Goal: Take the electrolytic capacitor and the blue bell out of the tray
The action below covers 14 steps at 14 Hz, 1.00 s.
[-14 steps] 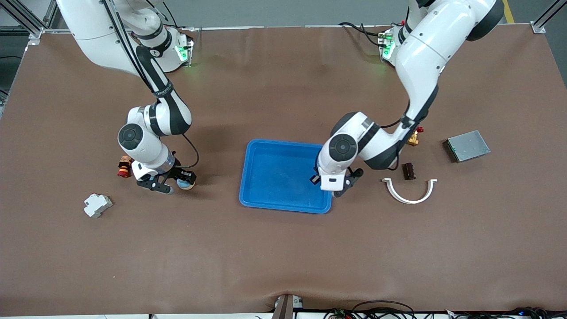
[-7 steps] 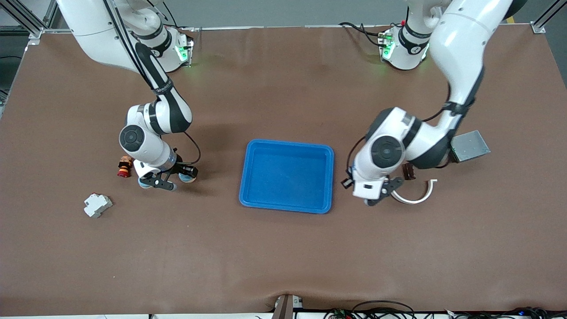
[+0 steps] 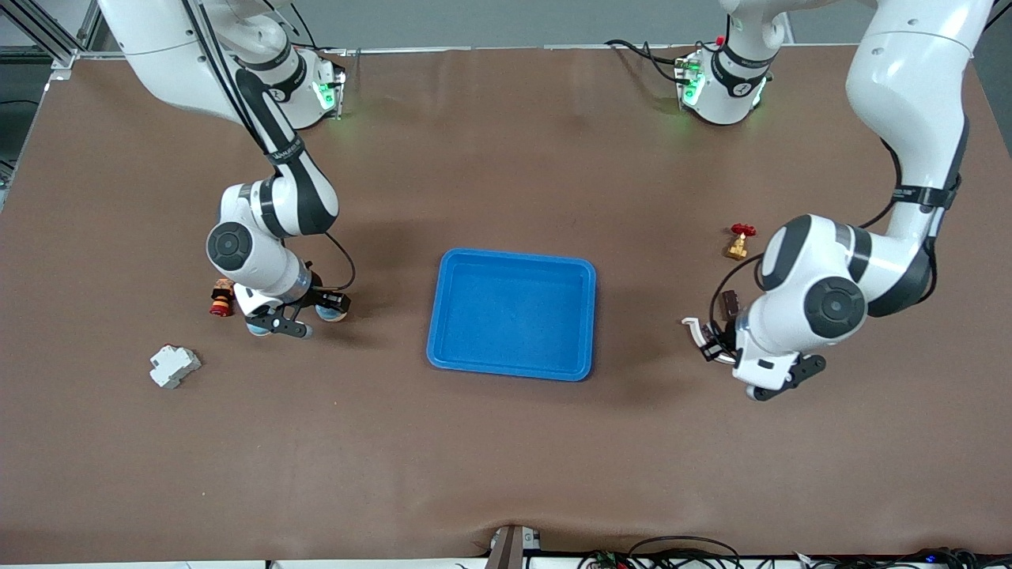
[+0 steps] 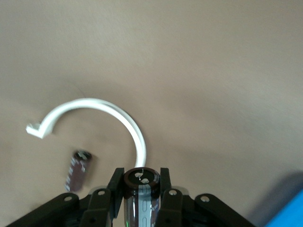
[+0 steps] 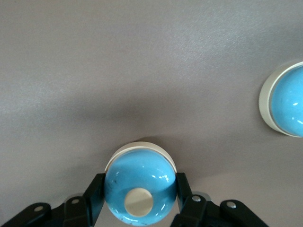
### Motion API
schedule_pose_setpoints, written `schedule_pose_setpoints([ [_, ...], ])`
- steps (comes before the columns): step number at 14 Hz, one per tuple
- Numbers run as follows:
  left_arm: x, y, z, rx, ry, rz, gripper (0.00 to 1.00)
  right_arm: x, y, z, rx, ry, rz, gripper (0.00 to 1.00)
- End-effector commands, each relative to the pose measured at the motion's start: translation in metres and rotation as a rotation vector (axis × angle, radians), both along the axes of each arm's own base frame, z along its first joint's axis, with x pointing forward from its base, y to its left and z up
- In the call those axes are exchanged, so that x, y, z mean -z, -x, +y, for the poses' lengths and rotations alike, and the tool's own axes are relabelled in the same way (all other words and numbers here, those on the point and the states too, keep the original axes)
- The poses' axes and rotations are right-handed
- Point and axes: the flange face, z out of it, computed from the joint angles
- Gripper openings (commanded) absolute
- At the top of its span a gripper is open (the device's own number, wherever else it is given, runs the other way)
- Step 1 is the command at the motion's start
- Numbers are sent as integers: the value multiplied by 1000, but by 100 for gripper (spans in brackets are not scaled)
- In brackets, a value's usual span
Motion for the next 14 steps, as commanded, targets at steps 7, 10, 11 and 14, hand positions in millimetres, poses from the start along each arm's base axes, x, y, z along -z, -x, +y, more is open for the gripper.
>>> schedule_pose_setpoints([
  [7, 73, -39, 39, 31, -12, -135, 0, -1, -8, -11, -5, 27, -33, 0],
  [10, 84, -42, 48, 23, -15, -151, 0, 6, -8, -8, -7, 27, -40, 0],
  [11, 86, -42, 48, 28, -19, -151, 0, 10, -8, -7, -5, 28, -43, 0],
  [14, 90, -44, 47, 30, -15, -159, 0, 20, -8, -7, -6, 30, -50, 0],
])
